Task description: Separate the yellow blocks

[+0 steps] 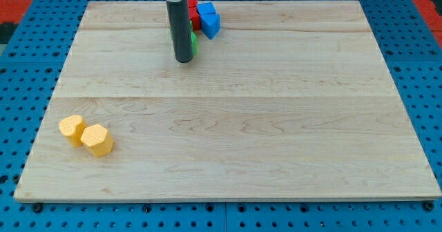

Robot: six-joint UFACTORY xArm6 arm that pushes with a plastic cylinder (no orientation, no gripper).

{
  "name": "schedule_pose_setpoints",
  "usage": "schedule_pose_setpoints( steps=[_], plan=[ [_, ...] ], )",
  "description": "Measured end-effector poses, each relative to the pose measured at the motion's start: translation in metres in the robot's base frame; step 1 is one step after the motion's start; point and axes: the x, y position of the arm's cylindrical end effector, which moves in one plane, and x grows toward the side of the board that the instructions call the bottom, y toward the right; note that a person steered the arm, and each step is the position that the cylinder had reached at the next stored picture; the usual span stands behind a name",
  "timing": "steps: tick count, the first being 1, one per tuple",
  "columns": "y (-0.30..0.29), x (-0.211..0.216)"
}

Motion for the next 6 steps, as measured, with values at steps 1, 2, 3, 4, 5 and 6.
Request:
schedule_pose_setpoints(
  steps=[1,2,3,4,5,6],
  plan=[
    [-0.003,0.095],
    [-0.017,0.2],
    [-0.042,0.242],
    [-0.056,0.244],
    [-0.11,0.226],
    [-0.11,0.18]
  ],
)
